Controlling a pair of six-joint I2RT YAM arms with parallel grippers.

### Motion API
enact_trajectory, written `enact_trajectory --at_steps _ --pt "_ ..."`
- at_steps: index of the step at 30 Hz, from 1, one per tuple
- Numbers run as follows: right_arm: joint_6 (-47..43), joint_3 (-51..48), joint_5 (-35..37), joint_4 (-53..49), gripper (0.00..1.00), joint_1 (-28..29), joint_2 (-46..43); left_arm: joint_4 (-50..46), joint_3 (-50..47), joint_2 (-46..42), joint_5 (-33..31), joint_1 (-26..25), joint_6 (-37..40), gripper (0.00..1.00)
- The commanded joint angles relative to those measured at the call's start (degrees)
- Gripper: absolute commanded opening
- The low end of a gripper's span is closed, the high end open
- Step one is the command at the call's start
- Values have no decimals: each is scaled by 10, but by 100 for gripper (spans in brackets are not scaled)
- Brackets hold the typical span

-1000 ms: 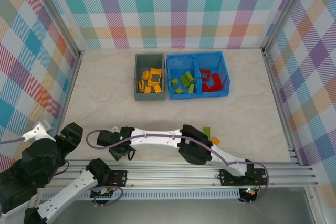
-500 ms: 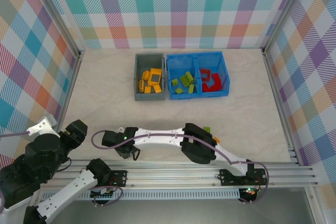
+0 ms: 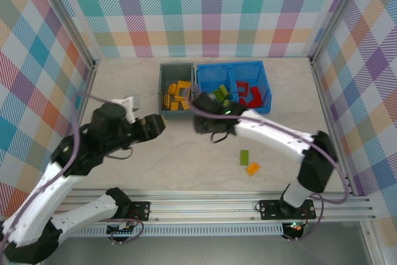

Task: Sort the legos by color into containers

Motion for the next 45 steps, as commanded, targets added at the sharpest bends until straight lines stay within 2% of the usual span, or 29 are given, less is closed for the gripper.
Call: enact_trajectory --at_steps 1,4,7,10,13,19,23,28,37,45 --pt "-16 -23 -5 -26 35 -86 -39 117 20 62 69 -19 16 65" --pt "-34 -2 -10 -35 36 -173 -27 159 44 135 45 -58 30 65" --pt "-46 48 3 -44 36 -238 23 193 79 216 11 -111 53 64" --pt "-61 124 14 -52 35 -282 101 223 110 294 -22 -152 74 63" --pt "-77 208 39 -71 35 -305 183 273 120 349 -39 -169 71 62" --pt "-115 355 54 -87 35 -330 322 315 136 404 -46 -176 78 62" --pt "-118 453 66 -126 35 -338 404 318 131 405 -53 -176 86 62" --pt "-102 530 101 -161 36 -343 465 319 108 393 -54 -176 87 62" --pt "-93 617 100 -198 39 -353 534 322 70 381 -41 -177 77 62" --pt "-91 622 98 -193 45 -356 545 324 55 379 -32 -178 73 62"
